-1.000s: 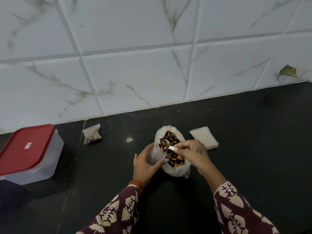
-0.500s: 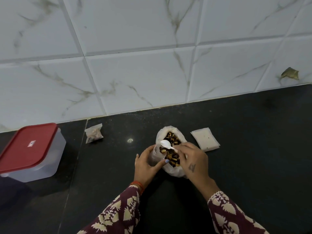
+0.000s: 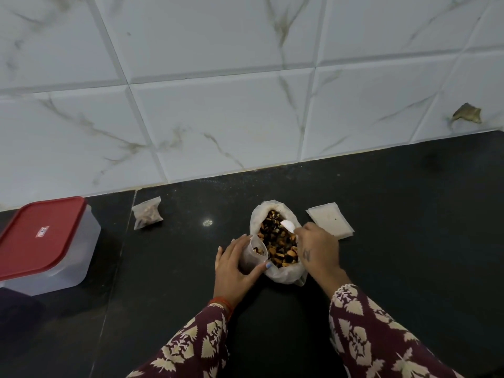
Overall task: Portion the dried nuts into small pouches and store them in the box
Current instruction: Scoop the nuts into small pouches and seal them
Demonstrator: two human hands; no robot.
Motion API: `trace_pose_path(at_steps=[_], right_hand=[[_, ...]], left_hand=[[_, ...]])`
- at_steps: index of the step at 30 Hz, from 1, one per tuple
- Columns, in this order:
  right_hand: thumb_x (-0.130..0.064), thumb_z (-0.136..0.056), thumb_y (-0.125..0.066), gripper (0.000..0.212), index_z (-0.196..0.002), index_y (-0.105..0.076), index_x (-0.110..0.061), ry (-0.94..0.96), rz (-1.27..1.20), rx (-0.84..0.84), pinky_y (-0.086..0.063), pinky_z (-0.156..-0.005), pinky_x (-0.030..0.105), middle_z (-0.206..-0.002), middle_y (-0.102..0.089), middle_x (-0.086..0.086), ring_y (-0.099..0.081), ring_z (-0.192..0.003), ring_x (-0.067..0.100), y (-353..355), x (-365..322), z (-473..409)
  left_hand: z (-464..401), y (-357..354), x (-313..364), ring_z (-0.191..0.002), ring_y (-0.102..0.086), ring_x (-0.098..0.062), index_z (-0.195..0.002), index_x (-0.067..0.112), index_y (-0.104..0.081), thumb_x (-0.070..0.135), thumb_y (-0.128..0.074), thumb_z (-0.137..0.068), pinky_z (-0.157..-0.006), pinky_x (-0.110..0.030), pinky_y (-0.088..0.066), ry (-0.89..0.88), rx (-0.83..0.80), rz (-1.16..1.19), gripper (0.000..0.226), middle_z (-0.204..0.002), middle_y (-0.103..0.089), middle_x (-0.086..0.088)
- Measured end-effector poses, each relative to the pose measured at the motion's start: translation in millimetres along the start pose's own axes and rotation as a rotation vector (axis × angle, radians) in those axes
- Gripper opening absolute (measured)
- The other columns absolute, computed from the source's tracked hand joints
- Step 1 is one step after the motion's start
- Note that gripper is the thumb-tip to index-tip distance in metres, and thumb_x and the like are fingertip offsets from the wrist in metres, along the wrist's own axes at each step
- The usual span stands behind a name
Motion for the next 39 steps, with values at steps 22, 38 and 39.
trace_pose_path(at_steps=[22, 38, 39], right_hand=[[-0.015, -0.090, -0.058, 0.027, -0.116, -0.066, -0.020, 0.183, 0.128, -0.208, -0.050, -0.082, 0.028, -0.106, -0.061, 0.004, -0.059, -0.098, 0.019, 7, -18, -23], [-0.015, -0.092, -0.055, 0.032, -0.121, -0.064, -0.025, 0.242, 0.043, -0.265, -0.044, -0.092, 0.024, -0.118, -0.060, -0.002, -0.055, -0.109, 0.014, 12, -6, -11], [-0.015, -0.093, -0.054, 0.029, -0.117, -0.067, -0.025, 0.224, 0.019, -0.229, -0.044, -0.089, 0.023, -0.115, -0.062, -0.002, -0.057, -0.106, 0.014, 18, -2, -11]], left_hand=[[-1, -1, -2, -0.140, -0.028, -0.010, -0.131, 0.039, -0.043, 0.074, -0.056, -0.068, -0.117, -0.033, -0.001, -0.012, -0.022, -0.054, 0.072, -0.137, -0.042, 0.021], [0, -1, -3, -0.140, -0.026, -0.008, -0.133, 0.035, -0.046, 0.075, -0.054, -0.068, -0.118, -0.033, 0.000, -0.010, -0.039, -0.077, 0.078, -0.134, -0.042, 0.024], [0, -1, -2, -0.139, -0.026, -0.007, -0.133, 0.034, -0.046, 0.075, -0.053, -0.067, -0.118, -0.033, 0.001, -0.011, -0.040, -0.079, 0.078, -0.133, -0.042, 0.024]])
Point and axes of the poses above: each hand's wrist, its own z-axis away from the middle knuckle, its own y-axis out of the back of the hand, x = y × z, the point moved 2 cm from there along -z, towards the middle knuckle
